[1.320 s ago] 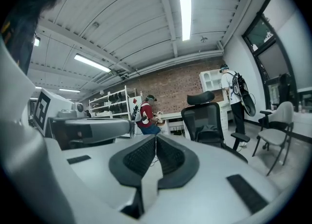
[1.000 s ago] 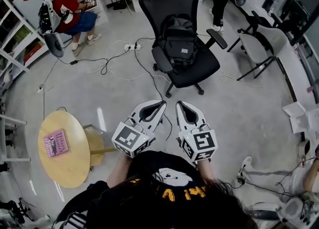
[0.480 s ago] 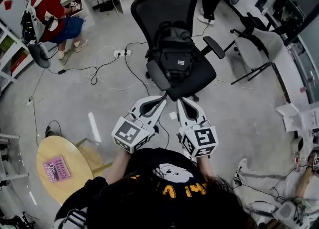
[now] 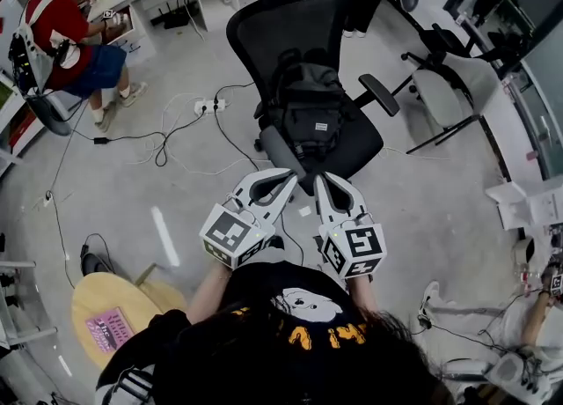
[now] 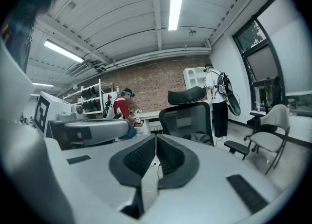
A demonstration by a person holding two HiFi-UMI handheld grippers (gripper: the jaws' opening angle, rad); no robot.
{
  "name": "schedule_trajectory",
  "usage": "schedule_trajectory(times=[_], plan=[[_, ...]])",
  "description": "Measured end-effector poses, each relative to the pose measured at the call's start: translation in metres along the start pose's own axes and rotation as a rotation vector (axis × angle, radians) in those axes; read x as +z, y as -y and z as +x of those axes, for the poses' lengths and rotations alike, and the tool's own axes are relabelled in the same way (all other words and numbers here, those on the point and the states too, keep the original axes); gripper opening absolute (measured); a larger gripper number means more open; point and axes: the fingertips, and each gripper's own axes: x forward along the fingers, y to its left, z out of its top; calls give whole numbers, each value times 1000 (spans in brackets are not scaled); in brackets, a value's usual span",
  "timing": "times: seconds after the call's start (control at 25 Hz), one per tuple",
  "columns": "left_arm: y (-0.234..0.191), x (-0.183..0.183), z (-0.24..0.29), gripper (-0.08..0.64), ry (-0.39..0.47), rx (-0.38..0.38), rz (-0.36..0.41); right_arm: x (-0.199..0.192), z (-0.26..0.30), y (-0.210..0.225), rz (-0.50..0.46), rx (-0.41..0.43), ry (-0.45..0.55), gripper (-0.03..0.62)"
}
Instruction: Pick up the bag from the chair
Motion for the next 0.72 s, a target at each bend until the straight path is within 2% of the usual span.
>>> schedule_trajectory(times=[0.44, 0.72], plan=[[-16, -5, 20, 9, -23, -44, -18, -4, 18, 21, 15, -57, -33, 6], [-43, -2, 42, 9, -11, -16, -21, 4, 47, 43, 3, -41, -40, 6]])
